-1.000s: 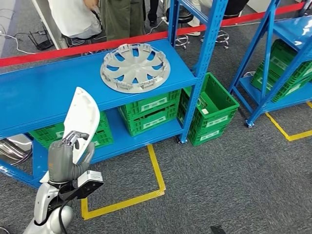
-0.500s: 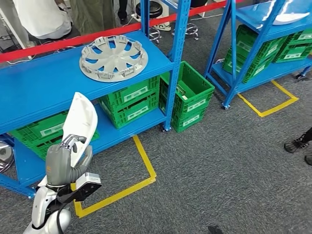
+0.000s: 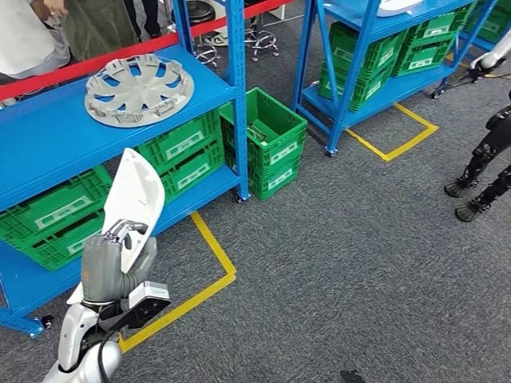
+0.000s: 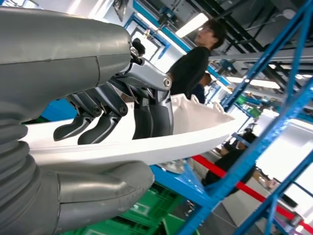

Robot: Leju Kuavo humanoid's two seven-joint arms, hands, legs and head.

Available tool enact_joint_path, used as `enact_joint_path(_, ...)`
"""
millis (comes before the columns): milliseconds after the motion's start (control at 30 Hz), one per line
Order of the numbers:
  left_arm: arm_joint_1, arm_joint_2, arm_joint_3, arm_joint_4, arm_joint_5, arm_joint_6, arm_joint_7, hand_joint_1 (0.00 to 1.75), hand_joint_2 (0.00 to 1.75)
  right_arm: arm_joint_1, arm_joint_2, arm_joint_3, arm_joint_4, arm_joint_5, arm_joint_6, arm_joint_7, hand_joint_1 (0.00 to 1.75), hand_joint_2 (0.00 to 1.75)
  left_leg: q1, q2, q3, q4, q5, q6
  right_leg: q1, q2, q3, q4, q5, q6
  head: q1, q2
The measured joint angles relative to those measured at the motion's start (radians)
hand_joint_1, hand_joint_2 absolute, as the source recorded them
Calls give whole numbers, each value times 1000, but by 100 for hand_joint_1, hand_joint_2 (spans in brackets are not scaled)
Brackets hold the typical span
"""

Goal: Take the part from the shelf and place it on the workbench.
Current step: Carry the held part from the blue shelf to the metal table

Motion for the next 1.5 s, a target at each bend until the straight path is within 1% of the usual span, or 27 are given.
enact_joint_path(67,1,3,0,0,7,-1,1,175,175,0,1,0,0,0,0,2,0,0,1,-50,-22,70,-85,-7,-3,17,-24,-5,30,-14,-2,0)
enact_joint_path(133,1,5,0,0,29,-9,-2,175,175,-3,1,0,0,0,1,2,0,0,-1,-76,-52,195,-171,-7,-2,39,-59,-4,56,-22,-4,0)
enact_joint_path(167,1,6,0,0,44,-16,-5,175,175,-4,2,0,0,0,1,2,0,0,-3,-80,-60,244,-179,-5,-1,50,-77,-3,68,-23,-4,0)
enact_joint_path(200,1,7,-1,0,59,-24,-10,175,175,-3,2,0,0,0,2,2,0,0,-5,-82,-56,268,-162,-3,0,62,-94,-2,81,-24,-4,0)
enact_joint_path(233,1,7,-1,0,72,-30,-15,175,175,-3,3,0,0,0,2,2,0,0,-6,-85,-38,262,-128,-1,1,74,-112,-1,94,-23,-4,0)
enact_joint_path(267,1,7,-1,1,82,-35,-20,175,175,-2,4,0,1,1,2,3,0,0,-7,-93,-5,223,-94,3,1,84,-128,1,107,-21,-4,0)
enact_joint_path(300,0,7,-1,1,91,-38,-25,175,175,-2,5,0,1,1,2,4,0,0,-7,-114,44,158,-79,7,1,96,-144,6,118,-18,-4,0)
enact_joint_path(367,-1,7,-1,1,107,-40,-35,175,175,-4,7,1,1,3,2,6,0,0,-5,-151,133,23,-103,17,3,116,-169,19,137,-11,-3,0)
enact_joint_path(400,-2,7,-2,1,112,-41,-39,175,175,-4,8,2,1,4,1,7,0,0,-6,-159,156,-17,-120,22,4,126,-176,22,146,-6,-3,0)
enact_joint_path(467,-2,6,-2,1,120,-43,-44,175,175,0,8,5,1,6,0,8,0,0,-7,-140,157,-33,-120,34,1,138,-185,20,162,4,-3,0)
enact_joint_path(533,-3,5,-2,1,125,-43,-46,175,175,6,8,6,1,7,-1,8,0,0,-4,-116,152,-35,-105,46,-2,105,-205,57,133,17,3,0)
enact_joint_path(600,-1,5,-2,1,126,-44,-47,175,175,6,8,7,1,7,-1,8,0,0,-3,-92,142,-35,-93,51,-10,53,-251,183,53,33,10,0)
enact_joint_path(667,2,5,-2,2,126,-44,-47,175,175,4,9,8,1,8,-1,8,0,0,-2,-68,131,-34,-84,46,-22,33,-288,307,-8,47,10,0)
enact_joint_path(700,3,5,-2,2,126,-44,-47,175,175,5,10,8,1,8,-1,8,0,0,-1,-56,127,-34,-81,43,-27,30,-279,320,-15,52,11,0)
enact_joint_path(733,3,5,-2,2,126,-44,-47,175,175,6,10,8,1,8,-1,8,0,0,1,-44,124,-34,-78,40,-32,25,-248,288,-4,56,10,0)
enact_joint_path(800,3,5,-2,2,126,-44,-47,175,175,6,10,8,1,8,-1,8,0,0,4,-23,123,-34,-76,31,-34,-2,-144,142,34,61,11,0)
enact_joint_path(867,1,5,-2,2,126,-44,-47,175,175,2,12,8,1,8,-1,8,0,0,2,-7,123,-33,-75,18,-30,-21,-81,41,53,50,10,0)
enact_joint_path(967,0,4,-3,2,127,-44,-48,175,175,4,14,8,1,8,-1,8,0,0,2,10,121,-37,-71,-3,-24,-3,-86,31,57,18,8,0)
enact_joint_path(1033,-1,3,-3,2,132,-44,-51,175,175,5,14,8,1,8,-2,8,0,0,6,-13,108,-11,-95,-12,-24,15,-90,24,64,2,6,0)
enact_joint_path(1133,0,3,-3,4,148,-43,-54,175,175,1,14,8,1,7,-4,9,0,0,4,-71,21,169,-191,-11,-22,43,-97,20,74,-14,-1,0)
enact_joint_path(1200,2,3,-2,7,157,-41,-53,175,175,0,14,8,1,6,-7,10,0,0,1,-81,-32,261,-211,-7,-17,65,-104,20,79,-20,-3,0)
enact_joint_path(1233,2,2,-2,9,161,-40,-53,175,175,1,14,8,1,5,-9,11,0,0,-1,-83,-33,254,-191,-3,-15,78,-106,20,82,-21,-3,0)
enact_joint_path(1267,2,2,-2,10,164,-40,-53,175,175,2,14,8,1,5,-10,11,0,0,-2,-88,-13,206,-155,1,-14,91,-108,21,85,-20,-3,0)
enact_joint_path(1333,2,2,-2,11,169,-40,-52,175,175,1,14,9,1,5,-12,11,0,0,0,-127,50,70,-86,10,-11,117,-115,28,90,-15,-3,0)
enact_joint_path(1367,1,1,-2,11,172,-40,-52,175,175,0,14,9,1,5,-13,11,0,0,1,-146,72,21,-69,12,-10,128,-121,32,92,-11,-2,0)
enact_joint_path(1433,2,0,-1,11,177,-42,-53,175,175,0,14,10,1,5,-16,11,0,0,1,-163,82,-12,-67,16,-10,146,-135,36,98,0,-2,0)
enact_joint_path(1500,2,-1,0,11,180,-42,-53,175,175,5,14,10,1,5,-20,11,0,0,2,-142,80,-13,-60,25,-13,148,-145,36,102,11,-3,0)
